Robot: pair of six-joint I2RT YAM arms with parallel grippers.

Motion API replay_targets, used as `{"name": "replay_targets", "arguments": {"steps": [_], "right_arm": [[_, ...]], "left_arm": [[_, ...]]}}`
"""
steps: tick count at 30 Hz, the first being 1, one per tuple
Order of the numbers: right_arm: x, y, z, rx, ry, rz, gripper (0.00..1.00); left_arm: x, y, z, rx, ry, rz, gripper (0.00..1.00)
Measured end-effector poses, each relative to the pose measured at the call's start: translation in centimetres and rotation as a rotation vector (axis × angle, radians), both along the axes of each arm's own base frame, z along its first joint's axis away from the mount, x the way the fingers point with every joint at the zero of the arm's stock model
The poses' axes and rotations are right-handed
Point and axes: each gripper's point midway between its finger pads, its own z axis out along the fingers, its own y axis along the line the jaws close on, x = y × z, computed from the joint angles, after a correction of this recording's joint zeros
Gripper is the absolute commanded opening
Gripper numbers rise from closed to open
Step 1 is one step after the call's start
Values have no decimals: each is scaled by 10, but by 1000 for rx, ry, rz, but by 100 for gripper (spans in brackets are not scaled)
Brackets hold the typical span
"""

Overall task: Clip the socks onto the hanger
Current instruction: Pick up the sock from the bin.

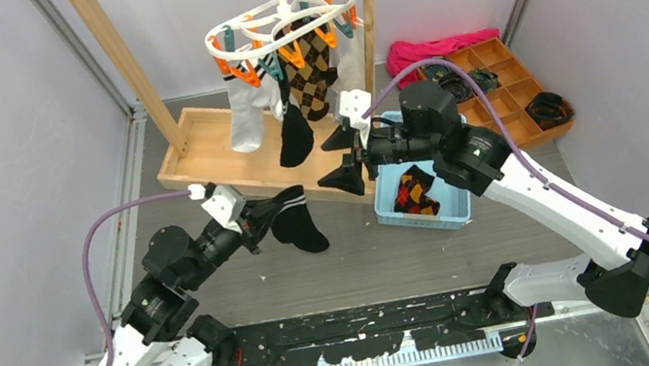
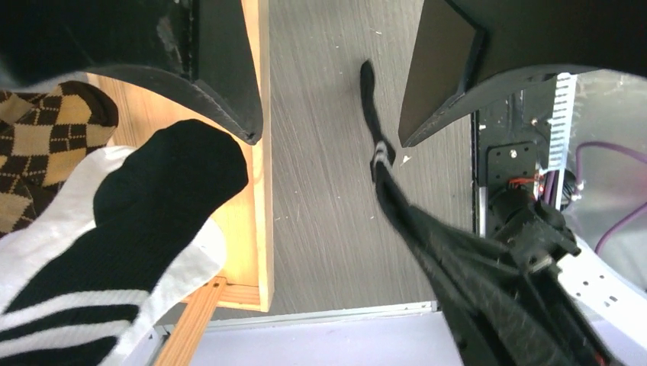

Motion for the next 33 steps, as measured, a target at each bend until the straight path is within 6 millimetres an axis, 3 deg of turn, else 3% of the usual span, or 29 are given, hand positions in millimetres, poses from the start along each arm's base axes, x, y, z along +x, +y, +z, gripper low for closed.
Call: {"name": "replay_targets", "arguments": {"steps": [3,7,16,26,33], "right_arm": [[-6,0,-4,-20,-26,48,87],[-14,0,-4,-40,-73,114,90],[-19,12,32,16,-145,175,86],[-4,55,44,20,-220,46,81],[4,79,73,79,-301,-136,88]], "left_arm": [[4,15,6,15,-2,77,0],[11,31,23,35,-48,164,0],[28,49,23,89,-80,286,0],[37,56,25,79,-75,356,0],[41,59,31,55,-86,390,0]]}}
